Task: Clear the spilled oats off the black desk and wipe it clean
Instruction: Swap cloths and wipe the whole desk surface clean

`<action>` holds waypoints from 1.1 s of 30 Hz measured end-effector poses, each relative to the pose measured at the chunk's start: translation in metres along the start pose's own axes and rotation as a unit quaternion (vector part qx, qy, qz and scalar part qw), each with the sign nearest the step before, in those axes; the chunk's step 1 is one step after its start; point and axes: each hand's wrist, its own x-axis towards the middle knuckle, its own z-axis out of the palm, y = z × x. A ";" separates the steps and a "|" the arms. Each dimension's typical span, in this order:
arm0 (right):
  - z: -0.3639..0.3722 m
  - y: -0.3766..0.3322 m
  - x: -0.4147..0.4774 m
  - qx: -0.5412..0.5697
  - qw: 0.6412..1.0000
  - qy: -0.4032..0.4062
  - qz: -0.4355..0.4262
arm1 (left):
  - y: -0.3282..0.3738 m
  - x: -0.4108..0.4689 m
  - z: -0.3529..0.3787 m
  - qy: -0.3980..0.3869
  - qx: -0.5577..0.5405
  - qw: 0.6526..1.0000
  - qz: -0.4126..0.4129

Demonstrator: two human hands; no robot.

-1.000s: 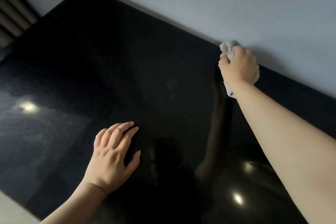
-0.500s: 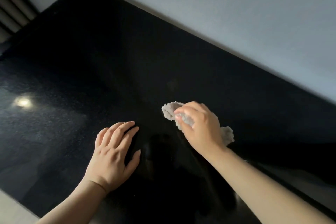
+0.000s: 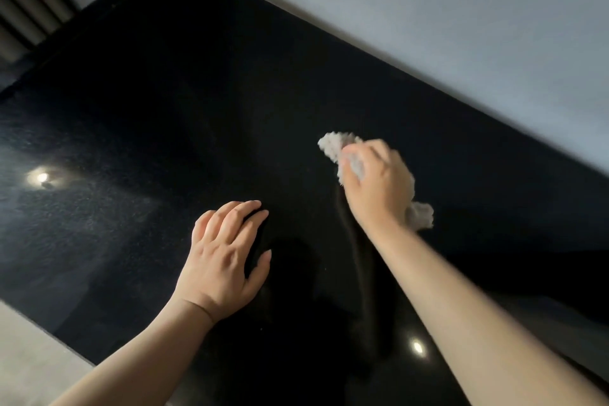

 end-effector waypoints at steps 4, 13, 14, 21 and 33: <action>-0.013 -0.019 -0.061 0.062 0.993 -0.090 -0.054 | 0.001 0.000 -0.001 0.009 -0.005 1.000 0.002; -0.011 -0.009 0.003 -0.035 0.989 -0.014 0.141 | -0.001 -0.001 0.003 0.036 0.000 0.999 0.014; -0.005 -0.015 -0.009 -0.058 0.992 -0.013 0.115 | -0.001 -0.002 0.004 0.036 0.001 0.999 0.014; -0.010 -0.047 -0.126 0.010 1.000 -0.022 -0.016 | -0.011 -0.010 -0.008 0.074 -0.067 0.995 0.007; -0.018 -0.043 -0.053 0.016 0.983 -0.016 0.181 | -0.075 -0.111 -0.026 0.049 -0.016 0.999 0.007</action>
